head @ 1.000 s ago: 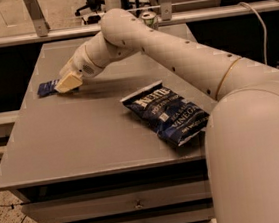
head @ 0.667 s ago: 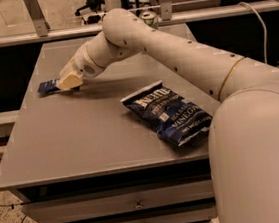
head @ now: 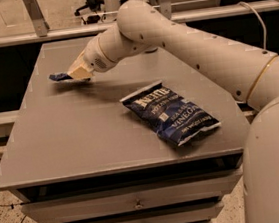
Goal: Move rxbar blueberry near blue chip bag
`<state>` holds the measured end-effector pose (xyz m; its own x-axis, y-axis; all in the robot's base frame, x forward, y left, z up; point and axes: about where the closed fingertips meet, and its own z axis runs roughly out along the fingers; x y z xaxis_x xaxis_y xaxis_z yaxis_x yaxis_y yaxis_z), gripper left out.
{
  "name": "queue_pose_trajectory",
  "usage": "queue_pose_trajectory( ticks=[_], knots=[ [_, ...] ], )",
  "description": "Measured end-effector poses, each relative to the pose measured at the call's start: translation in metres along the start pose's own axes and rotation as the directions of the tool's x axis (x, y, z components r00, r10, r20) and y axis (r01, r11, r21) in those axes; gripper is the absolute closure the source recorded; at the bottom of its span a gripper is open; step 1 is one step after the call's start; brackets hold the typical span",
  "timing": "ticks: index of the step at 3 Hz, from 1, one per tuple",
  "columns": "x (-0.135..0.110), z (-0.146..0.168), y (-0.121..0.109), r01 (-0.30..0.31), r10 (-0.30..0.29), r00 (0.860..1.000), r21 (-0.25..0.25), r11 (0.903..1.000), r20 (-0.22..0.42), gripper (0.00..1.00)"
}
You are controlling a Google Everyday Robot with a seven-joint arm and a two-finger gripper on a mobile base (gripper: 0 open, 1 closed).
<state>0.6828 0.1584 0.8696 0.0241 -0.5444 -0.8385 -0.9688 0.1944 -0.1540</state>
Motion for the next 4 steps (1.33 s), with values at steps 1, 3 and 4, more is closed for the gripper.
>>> queue_pose_trajectory(
  ticks=[1, 3, 4],
  knots=[
    [-0.002, -0.039, -0.005, 0.017, -0.016, 1.0, 0.07, 0.9974, -0.019, 1.0],
    [0.03, -0.152, 0.002, -0.012, 0.05, 0.988, 0.251, 0.968, -0.148, 1.0],
    [0.056, -0.201, 0.016, -0.064, 0.13, 0.976, 0.343, 0.9372, -0.173, 1.0]
  ],
)
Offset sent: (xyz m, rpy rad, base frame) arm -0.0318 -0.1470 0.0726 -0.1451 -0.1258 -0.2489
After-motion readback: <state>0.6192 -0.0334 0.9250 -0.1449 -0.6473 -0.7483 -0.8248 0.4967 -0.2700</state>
